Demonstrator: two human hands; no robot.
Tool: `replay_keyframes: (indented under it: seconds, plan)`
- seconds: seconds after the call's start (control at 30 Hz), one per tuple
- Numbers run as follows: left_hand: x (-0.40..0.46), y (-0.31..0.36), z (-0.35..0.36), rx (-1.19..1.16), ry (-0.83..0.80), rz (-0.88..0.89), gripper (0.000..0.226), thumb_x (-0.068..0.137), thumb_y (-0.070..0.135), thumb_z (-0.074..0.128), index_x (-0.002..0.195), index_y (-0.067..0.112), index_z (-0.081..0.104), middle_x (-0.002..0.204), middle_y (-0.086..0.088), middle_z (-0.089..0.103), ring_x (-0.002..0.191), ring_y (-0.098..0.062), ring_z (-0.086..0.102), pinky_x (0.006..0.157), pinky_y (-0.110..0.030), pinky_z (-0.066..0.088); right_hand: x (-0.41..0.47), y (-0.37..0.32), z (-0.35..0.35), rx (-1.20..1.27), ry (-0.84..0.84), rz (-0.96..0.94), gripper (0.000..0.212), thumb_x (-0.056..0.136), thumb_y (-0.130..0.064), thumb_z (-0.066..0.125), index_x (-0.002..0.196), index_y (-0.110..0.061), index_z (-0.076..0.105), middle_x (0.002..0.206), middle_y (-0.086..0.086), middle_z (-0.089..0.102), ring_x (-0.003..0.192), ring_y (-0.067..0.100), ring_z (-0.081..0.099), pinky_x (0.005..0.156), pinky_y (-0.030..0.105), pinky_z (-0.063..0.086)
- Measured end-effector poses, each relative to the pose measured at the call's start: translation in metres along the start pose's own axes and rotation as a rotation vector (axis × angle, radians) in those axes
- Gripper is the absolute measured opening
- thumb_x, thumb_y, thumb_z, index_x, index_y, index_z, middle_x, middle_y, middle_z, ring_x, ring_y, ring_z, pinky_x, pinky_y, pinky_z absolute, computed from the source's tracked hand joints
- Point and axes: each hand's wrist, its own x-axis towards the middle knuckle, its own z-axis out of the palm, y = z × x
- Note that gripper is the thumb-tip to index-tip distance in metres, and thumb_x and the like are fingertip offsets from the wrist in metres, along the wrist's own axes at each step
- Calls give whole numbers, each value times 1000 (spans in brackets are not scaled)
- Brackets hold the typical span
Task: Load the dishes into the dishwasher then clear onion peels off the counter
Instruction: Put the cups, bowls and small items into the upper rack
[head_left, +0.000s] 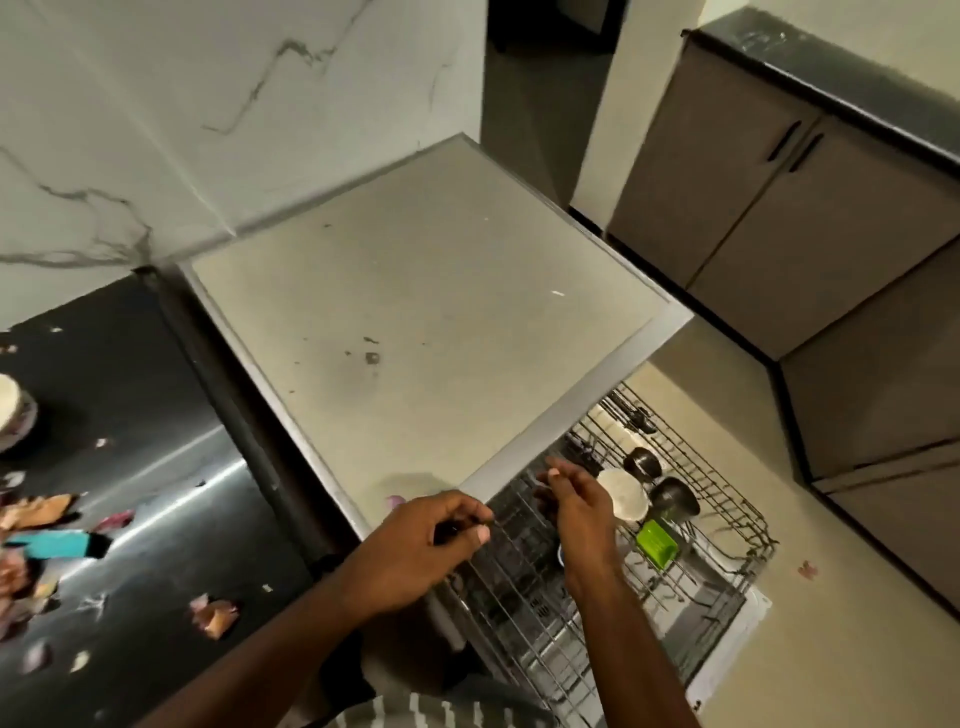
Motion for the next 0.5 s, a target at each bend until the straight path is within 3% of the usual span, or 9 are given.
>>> replay_keyframes:
  seconds: [0.13,0.3,0.4,0.5]
  plan:
    - [-37,-19,-40,-106,142,-15,18,99,30,69,116,32,71,108,11,76,98,-7,72,96,-34,57,-49,-12,64,-111,-175,-173,18,102,-5,60,111,-11,75,99,5,79,88,18,75,75,26,62]
    - [-86,-49,-95,-130,355,11,17,100,32,67,117,31,70,101,8,77,89,-8,72,89,-31,58,-93,-10,144,-307,-412,-283,19,103,-6,59,111,-15,74,99,5,78,86,24,75,77,39,62]
    - [-113,-68,-126,-173,490,29,15,101,27,67,115,29,70,96,5,77,83,-8,72,84,-30,58,-120,-6,189,-367,-521,-337,20,103,-5,60,110,-17,74,98,5,78,86,23,75,80,40,61]
    - [-139,-85,-153,-228,605,48,15,100,22,68,115,24,70,96,1,77,84,-19,73,84,-38,60,-147,-1,230,-415,-611,-384,21,102,-6,62,109,-20,75,98,2,79,87,22,76,82,37,60]
